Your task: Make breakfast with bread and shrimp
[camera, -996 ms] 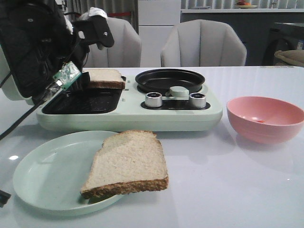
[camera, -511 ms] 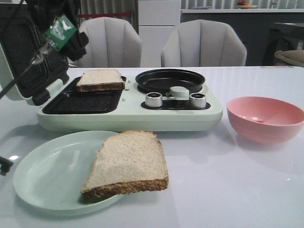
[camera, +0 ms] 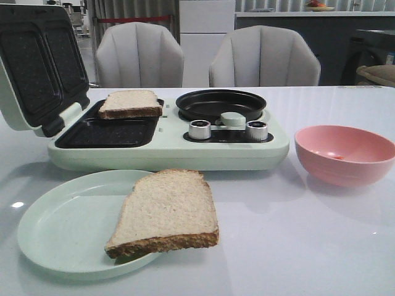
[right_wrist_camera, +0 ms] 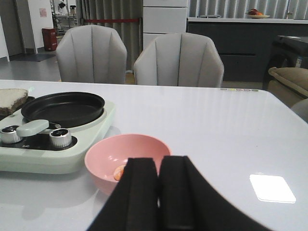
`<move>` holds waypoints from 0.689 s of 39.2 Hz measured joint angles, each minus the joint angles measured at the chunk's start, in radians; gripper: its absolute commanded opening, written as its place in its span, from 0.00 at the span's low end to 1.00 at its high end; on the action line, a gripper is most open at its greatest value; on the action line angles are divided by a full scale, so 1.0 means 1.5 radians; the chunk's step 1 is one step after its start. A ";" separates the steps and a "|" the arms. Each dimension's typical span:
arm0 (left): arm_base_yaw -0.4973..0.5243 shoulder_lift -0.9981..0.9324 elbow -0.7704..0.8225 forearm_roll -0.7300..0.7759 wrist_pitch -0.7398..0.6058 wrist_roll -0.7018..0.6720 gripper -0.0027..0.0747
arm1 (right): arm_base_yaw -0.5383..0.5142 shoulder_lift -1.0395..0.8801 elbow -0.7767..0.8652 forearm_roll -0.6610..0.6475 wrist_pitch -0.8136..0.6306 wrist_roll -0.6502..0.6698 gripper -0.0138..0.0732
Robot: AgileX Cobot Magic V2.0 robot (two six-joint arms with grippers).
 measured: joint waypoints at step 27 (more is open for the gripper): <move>0.099 -0.521 0.375 -0.331 -0.002 0.227 0.70 | 0.000 0.000 0.000 0.000 0.000 0.000 0.33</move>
